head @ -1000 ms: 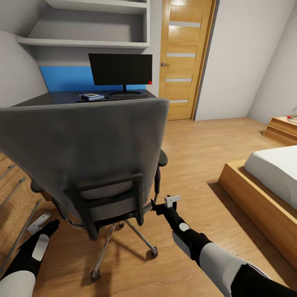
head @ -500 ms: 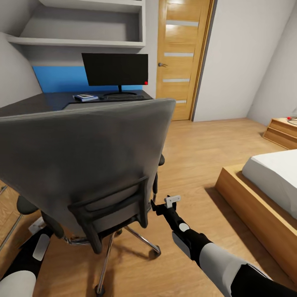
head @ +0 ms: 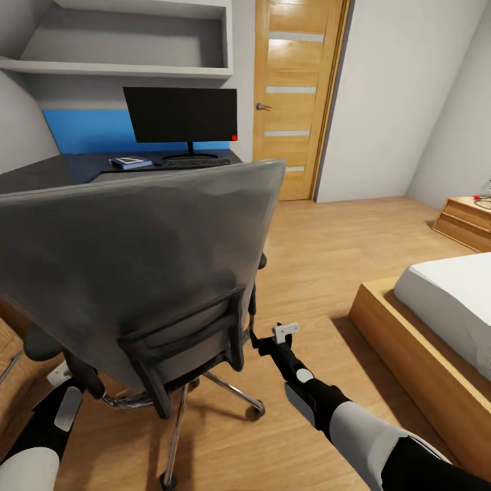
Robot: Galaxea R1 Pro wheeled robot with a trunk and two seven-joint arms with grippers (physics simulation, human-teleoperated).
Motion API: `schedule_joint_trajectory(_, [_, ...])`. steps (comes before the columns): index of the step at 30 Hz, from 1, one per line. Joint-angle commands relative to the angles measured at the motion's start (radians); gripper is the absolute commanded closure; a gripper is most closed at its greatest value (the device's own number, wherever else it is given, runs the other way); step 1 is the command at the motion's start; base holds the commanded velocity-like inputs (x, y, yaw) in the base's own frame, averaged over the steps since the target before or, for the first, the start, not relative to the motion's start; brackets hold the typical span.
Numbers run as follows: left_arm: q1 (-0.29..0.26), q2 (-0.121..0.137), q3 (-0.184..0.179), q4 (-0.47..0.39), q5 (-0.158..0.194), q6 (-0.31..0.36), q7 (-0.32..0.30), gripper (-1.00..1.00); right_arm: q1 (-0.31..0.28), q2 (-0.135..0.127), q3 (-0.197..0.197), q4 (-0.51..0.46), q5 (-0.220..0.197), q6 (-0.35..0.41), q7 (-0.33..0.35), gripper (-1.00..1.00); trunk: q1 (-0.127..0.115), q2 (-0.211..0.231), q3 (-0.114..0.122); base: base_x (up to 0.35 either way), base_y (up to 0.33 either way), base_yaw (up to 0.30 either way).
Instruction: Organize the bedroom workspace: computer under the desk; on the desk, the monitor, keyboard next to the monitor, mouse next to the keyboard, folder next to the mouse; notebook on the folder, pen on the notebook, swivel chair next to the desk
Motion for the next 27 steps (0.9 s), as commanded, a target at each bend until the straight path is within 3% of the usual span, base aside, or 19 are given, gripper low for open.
schedule_joint_trajectory(1, [0.0,0.0,0.0,-0.002,0.01,0.005,0.005,-1.0,-0.001,0.0,0.008,0.001,-0.01,-0.005,-0.002,-1.0,0.0,0.0,-0.001,0.014,-0.181,0.0])
schedule_joint_trajectory(19, [0.0,-0.014,-0.004,-0.003,0.009,0.005,0.002,-1.0,-0.001,-0.001,0.008,0.001,-0.01,-0.005,-0.002,-1.0,0.0,0.0,-0.001,0.066,-0.217,0.0])
schedule_joint_trajectory(27, [0.0,-0.014,-0.004,-0.003,0.009,0.005,0.001,-1.0,-0.001,0.0,0.009,0.001,-0.01,-0.005,-0.002,-1.0,0.0,0.0,-0.001,-0.06,-0.001,0.0])
